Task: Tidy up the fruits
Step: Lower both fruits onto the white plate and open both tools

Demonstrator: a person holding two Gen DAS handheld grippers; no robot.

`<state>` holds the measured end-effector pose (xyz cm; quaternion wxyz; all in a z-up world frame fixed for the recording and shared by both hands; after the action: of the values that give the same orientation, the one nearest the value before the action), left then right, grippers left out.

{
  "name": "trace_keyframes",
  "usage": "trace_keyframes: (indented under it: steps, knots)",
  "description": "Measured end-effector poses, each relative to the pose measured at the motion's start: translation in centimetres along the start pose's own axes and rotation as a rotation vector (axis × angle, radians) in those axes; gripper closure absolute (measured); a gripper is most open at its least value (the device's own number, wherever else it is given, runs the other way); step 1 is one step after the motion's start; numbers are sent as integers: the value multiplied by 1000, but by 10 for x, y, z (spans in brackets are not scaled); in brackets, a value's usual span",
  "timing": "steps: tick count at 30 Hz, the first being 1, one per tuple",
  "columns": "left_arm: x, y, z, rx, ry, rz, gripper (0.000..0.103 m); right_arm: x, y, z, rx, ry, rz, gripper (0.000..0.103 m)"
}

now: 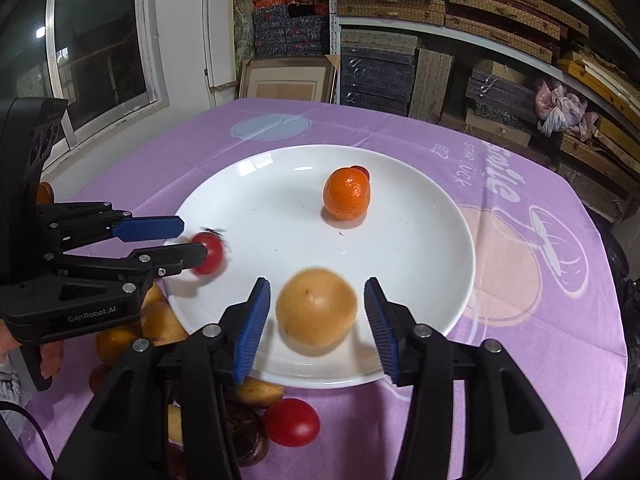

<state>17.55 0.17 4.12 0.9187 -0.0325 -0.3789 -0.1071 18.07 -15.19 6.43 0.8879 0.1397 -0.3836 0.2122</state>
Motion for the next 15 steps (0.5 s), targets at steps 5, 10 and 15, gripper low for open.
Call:
trace_keyframes:
  steps: [5,10,15]
  knots:
    - [-8,9,37,26,-80,33,23,-17,-7,39,17,-67,-23,30]
    - [-44,26,76,119,-120,72,7,-59,-5,81,21,-125,-30,6]
    - [-90,51,86,133,-108,185,6,-83,-12,89,24,-137,-74,4]
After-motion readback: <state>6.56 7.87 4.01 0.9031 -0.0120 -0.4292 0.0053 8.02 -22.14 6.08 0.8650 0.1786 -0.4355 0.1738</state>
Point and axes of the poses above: each gripper's, at about its wrist camera, not at the fingertips, and z roughly against the way its jaws point, y to its left, x to its top, the point moved 1 cm from there along -z, roughly the way its jaws point, and after that the axes turned 4 degrees about -z, right-handed, at the moved point
